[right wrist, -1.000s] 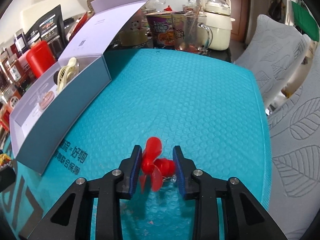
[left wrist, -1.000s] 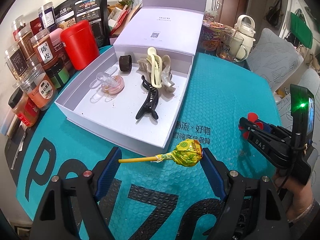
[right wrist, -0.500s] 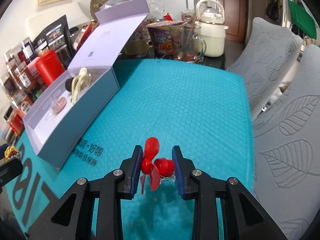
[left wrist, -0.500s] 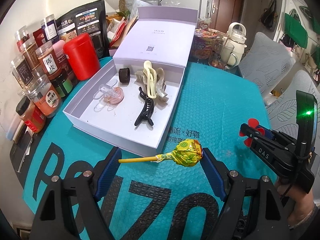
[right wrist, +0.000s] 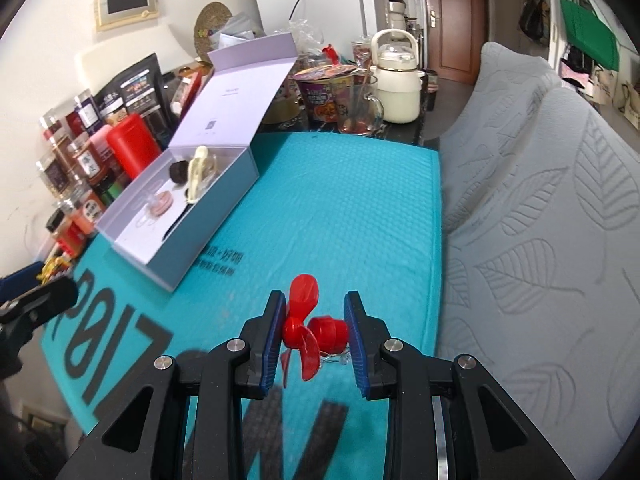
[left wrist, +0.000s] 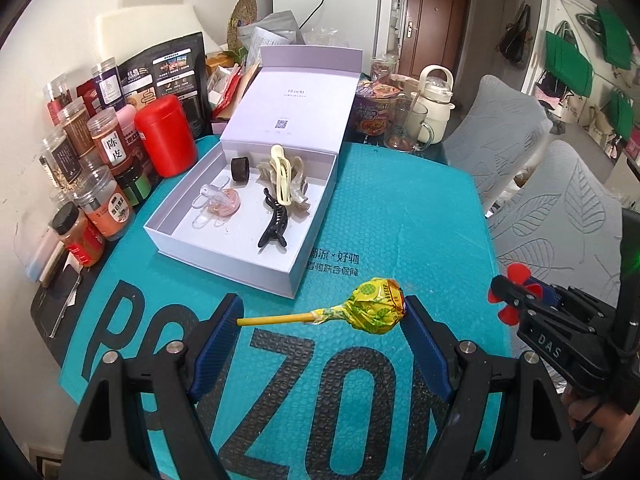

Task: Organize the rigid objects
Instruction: 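Carry the red pinwheel while the left gripper carries the lollipop to the box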

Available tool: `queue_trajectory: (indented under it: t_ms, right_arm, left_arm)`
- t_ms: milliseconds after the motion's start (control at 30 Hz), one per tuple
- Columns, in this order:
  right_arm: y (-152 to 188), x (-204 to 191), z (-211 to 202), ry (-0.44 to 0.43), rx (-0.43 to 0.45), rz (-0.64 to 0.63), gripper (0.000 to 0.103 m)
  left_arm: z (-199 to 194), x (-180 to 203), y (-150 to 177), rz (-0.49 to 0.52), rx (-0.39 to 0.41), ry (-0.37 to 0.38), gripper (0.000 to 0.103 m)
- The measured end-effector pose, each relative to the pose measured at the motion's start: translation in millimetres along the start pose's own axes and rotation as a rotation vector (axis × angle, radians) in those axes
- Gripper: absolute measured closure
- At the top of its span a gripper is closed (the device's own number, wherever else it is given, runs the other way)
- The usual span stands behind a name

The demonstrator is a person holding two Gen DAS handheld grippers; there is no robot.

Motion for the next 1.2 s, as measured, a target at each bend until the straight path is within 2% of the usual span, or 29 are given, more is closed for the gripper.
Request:
queue_trajectory:
  t_ms: [267, 500, 800, 1200]
  right_arm:
    - [15.0, -17.9, -32.1, -0.031, -0.013, -0.023, 0.073]
    - [23.7, -52.9, -43.3, -0.069, -0.021, -0.054, 0.073]
    - [26.8, -112.6, -31.2, -0.116, -0.043, -0.058, 0.073]
    - [14.9, -176.6, 2.3, -0.116, -0.051, -0.050, 0.073]
  left_arm:
    - [-23.7, -9.0, 6.7, -0.016, 0.009, 0.005, 0.023]
    - [-30.6, -37.5, 10.8, -0.022, 0.008, -0.004, 0.023]
    - [-20.8, -87.5, 7.4, -0.020, -0.009, 0.007, 0.023]
    - [11.8, -151.1, -7.7, 0.011, -0.022, 0.029, 0.023]
Point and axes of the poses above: each gripper's, at about its wrist camera, not at the fingertips, and z roughly the way its jaws point, x to its right, y to its underside, the point moved 7 cm from there along z, roughly the way its jaws point, and after that the axes turned 12 degrees about z, right-handed, at the moved point
